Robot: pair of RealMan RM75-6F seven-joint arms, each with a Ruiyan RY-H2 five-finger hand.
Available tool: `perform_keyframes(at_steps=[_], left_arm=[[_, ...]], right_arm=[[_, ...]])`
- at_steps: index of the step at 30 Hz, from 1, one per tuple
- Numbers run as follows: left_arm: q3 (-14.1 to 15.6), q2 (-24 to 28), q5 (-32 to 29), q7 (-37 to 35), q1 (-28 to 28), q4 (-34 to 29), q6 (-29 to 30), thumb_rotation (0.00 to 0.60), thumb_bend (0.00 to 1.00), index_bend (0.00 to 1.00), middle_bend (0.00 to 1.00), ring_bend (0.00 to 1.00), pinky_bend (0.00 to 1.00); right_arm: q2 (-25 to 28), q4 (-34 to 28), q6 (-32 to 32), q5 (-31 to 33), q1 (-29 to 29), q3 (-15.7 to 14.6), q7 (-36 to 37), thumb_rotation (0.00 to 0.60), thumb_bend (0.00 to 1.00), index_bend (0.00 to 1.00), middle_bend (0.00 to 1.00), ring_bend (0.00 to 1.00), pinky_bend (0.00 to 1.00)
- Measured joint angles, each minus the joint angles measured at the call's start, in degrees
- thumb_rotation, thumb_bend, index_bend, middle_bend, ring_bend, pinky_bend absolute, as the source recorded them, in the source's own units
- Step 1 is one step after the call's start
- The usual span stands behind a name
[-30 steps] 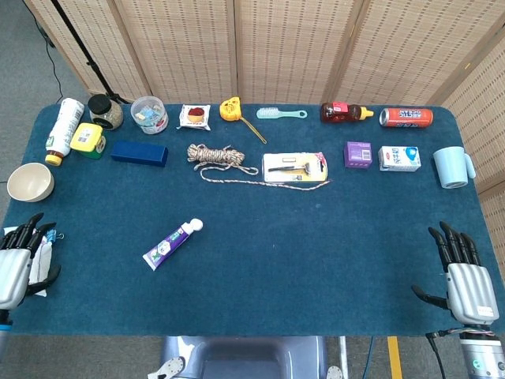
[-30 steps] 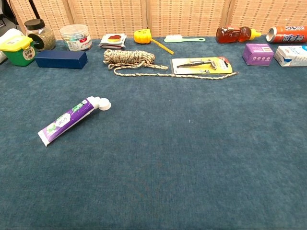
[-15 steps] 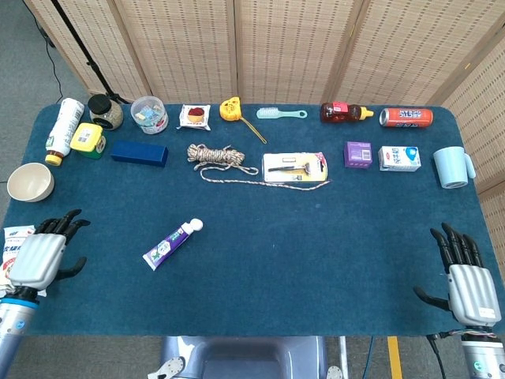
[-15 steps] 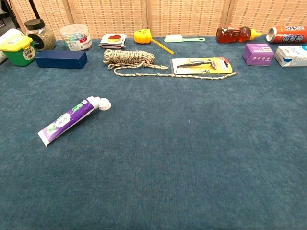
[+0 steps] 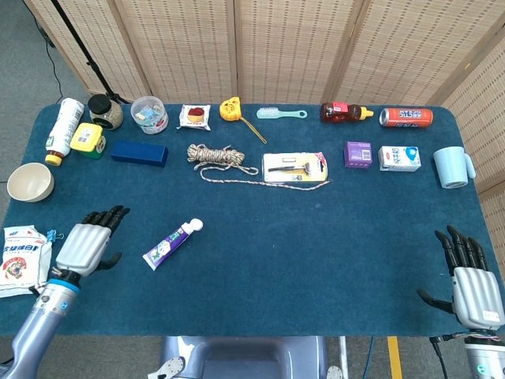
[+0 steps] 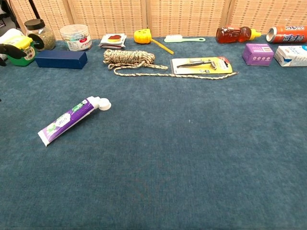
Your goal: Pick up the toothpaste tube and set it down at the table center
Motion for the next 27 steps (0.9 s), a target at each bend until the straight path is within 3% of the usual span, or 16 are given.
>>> perform_keyframes(at_steps=[13, 27], left_arm=[[-1.23, -7.27, -9.95, 8.25, -7.33, 1.86, -2.36, 0.6, 0.24, 0.0, 0.01, 0.06, 0.17], [-1.73, -19.52, -19.62, 19.02, -14.32, 6.5, 2.92, 0.6, 0.23, 0.0, 0.0, 0.0, 0.17]], right_arm=[[-0.45, 0.09, -0.63, 0.67, 0.27, 0.32, -0.24, 0.6, 0.0, 0.03, 0.0, 0.0, 0.0], [0.24, 0.3, -0.18, 0.89, -0.36, 0.2, 0.6, 0.6, 0.0, 0.03, 0.0, 0.0, 0.0]])
